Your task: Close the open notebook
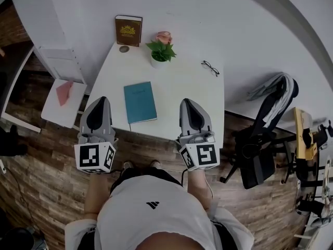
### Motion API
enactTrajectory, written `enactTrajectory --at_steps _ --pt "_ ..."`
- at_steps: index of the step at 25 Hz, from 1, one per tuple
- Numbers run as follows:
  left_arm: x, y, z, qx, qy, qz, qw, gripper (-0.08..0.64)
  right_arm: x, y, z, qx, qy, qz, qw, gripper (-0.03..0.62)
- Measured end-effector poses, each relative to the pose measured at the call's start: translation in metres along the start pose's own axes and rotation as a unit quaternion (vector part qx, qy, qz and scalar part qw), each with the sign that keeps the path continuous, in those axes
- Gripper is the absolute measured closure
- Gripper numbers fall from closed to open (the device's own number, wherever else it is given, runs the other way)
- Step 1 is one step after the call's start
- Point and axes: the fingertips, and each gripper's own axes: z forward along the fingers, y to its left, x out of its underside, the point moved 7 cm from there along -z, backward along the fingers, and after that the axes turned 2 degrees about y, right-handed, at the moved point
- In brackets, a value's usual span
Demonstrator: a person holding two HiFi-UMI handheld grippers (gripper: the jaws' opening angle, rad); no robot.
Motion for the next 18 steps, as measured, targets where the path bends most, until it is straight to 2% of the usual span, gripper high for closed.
enactTrajectory --at_steps 18 --pt "-0.007 -0.013 -0.004 0.013 -0.010 0.006 0.9998 0.551 -0.010 -0.003 -0.019 0.021 -0.011 -0.014 1.000 0.597"
